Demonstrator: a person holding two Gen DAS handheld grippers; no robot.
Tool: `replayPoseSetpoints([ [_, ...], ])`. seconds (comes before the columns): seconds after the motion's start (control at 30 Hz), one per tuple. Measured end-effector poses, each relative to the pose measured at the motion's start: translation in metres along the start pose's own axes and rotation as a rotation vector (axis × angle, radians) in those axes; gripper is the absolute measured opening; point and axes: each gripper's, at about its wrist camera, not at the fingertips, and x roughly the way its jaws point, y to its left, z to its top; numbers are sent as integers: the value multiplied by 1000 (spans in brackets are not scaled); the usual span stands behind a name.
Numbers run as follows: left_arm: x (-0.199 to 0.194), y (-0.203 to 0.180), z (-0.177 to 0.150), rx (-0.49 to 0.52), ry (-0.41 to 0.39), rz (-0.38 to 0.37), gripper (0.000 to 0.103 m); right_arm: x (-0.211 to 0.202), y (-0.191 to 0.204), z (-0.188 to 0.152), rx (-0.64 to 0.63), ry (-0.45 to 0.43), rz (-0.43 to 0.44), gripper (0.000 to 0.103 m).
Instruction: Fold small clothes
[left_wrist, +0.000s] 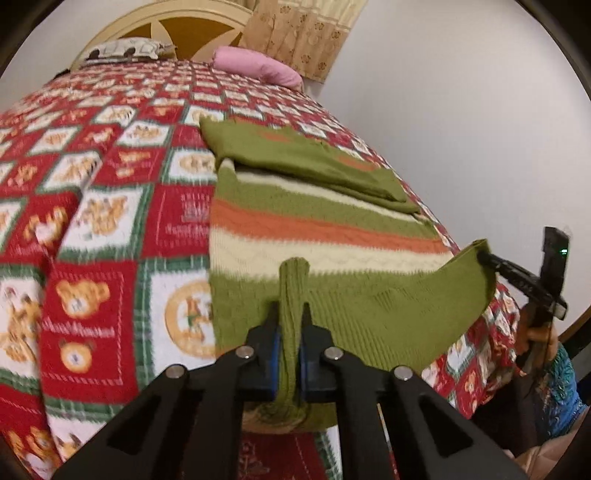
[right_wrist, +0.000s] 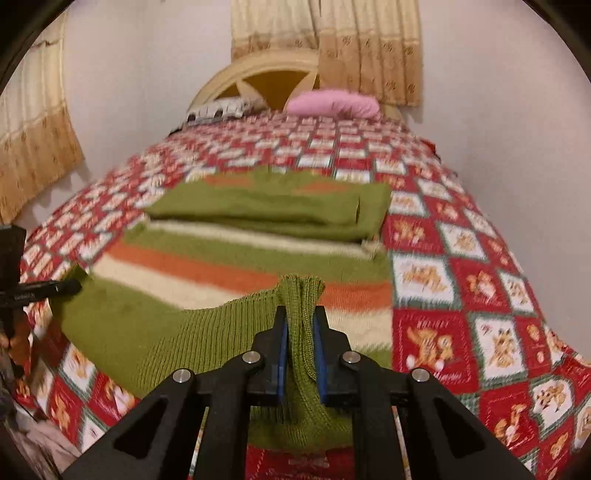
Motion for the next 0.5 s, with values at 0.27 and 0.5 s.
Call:
replayPoseSetpoints([
  [0.27, 7, 7, 47, -55, -46, 51, 8, 3, -2, 32, 49, -77, -69, 12],
  [0.5, 10, 19, 87, -96, -100, 103, 8, 17, -6, 55, 61, -90, -108, 12],
])
